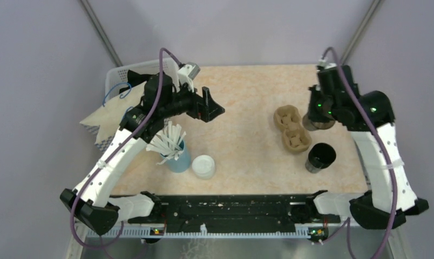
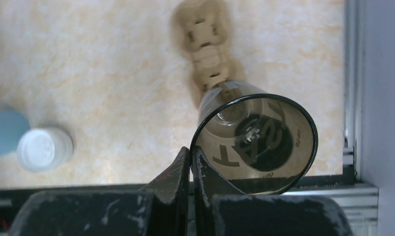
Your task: Pack the takeout coffee
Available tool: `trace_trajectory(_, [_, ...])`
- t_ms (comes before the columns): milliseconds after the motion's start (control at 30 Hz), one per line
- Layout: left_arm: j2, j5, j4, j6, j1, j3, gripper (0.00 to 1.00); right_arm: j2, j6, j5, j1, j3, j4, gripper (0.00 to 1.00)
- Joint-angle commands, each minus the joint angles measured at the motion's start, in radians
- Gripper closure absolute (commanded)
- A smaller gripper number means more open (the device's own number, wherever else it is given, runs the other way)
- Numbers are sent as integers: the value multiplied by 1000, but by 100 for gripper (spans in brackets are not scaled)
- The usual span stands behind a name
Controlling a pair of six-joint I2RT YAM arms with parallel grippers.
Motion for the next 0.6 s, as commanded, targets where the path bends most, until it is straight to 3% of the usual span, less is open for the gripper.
trace_trajectory(0, [-72, -88, -38, 6, -6, 17, 2, 138, 61, 48, 284, -29, 46, 100])
trace_trajectory(200, [-115, -181, -100, 26, -4, 33, 1, 252, 131, 1, 518, -286, 347, 100])
trace_trajectory(333, [-125, -185, -124, 29, -4, 23, 1, 273, 159, -41, 521, -479, 522, 100])
trace_trajectory(567, [-143, -153, -150, 12, -4, -20, 2, 284, 158, -68, 522, -636, 641, 100])
